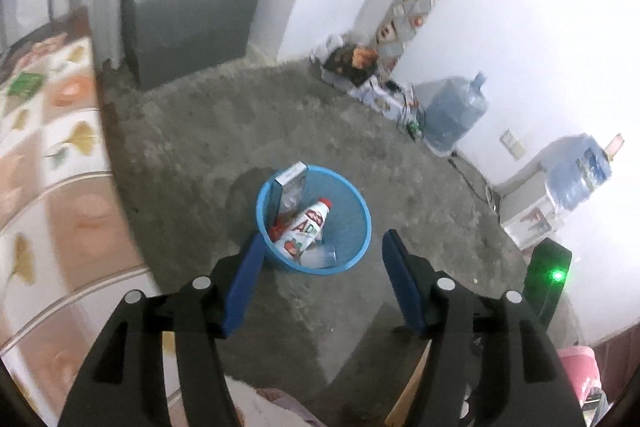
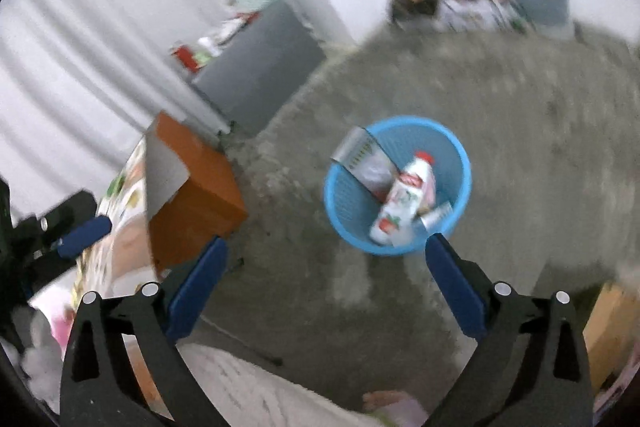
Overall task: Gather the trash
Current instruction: 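Move both tools back over the pink and green chip bags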
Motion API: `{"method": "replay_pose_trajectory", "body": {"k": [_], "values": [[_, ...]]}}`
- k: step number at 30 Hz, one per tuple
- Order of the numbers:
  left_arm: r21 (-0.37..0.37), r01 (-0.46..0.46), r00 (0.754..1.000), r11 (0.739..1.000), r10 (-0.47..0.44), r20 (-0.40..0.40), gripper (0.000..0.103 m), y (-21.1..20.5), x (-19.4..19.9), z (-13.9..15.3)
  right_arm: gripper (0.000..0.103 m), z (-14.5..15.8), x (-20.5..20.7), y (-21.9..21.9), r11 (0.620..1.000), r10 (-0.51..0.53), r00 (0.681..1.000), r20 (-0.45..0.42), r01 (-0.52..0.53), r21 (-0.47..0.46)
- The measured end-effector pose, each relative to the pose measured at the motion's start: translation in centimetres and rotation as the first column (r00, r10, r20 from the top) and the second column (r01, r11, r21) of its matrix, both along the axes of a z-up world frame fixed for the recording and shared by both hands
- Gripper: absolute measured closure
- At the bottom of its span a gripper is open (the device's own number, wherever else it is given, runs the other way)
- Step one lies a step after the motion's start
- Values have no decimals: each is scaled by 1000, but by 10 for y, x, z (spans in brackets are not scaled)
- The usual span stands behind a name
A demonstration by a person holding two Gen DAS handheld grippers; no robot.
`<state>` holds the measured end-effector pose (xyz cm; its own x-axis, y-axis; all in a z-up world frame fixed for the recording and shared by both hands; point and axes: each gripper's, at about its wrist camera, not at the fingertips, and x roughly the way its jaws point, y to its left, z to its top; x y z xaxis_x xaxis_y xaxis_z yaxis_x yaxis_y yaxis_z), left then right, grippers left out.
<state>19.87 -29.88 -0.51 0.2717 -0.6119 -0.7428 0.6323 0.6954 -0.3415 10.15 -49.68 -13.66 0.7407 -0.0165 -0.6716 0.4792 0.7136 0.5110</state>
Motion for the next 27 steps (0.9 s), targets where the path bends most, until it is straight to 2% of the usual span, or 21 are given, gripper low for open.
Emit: {"method": "replay_pose_trajectory", "body": {"k": [4, 6, 12, 15, 17, 18, 19, 20, 21, 24, 27], "values": [[-47, -55, 997, 997, 57, 59, 36, 52, -16, 23, 7, 22, 9, 31, 994, 92, 995, 38, -90, -70], [-66, -95, 990, 993, 101, 97, 34, 84, -25, 33, 7, 27, 8, 41, 991, 117, 991, 67, -112, -72], [-114, -247, 944, 962, 266, 197, 25, 192, -52, 55, 7, 46, 8, 71, 979, 206, 969, 139, -205, -16], [-147, -380, 881, 913, 406, 243, 20, 265, -72, 66, 7, 61, 6, 89, 966, 259, 948, 182, -258, -32], [-169, -472, 818, 865, 501, 280, 18, 310, -90, 72, 7, 67, 6, 102, 953, 300, 932, 205, -301, -27], [-175, -501, 796, 848, 531, 292, 17, 326, -98, 73, 7, 69, 7, 107, 946, 320, 923, 211, -324, -21], [-181, -550, 756, 816, 578, 309, 16, 351, -110, 73, 7, 70, 11, 114, 933, 352, 910, 219, -360, -6], [-184, -576, 733, 797, 603, 316, 15, 366, -116, 73, 7, 72, 13, 120, 923, 373, 900, 224, -384, 7], [-188, -614, 699, 766, 639, 321, 15, 385, -126, 71, 7, 72, 17, 128, 908, 402, 887, 227, -419, 26], [-190, -683, 637, 706, 702, 318, 14, 422, -148, 58, 7, 76, 29, 153, 863, 482, 849, 218, -503, 48], [-172, -724, 613, 668, 737, 284, 15, 447, -157, 41, 7, 79, 33, 181, 821, 546, 811, 209, -568, 61]]}}
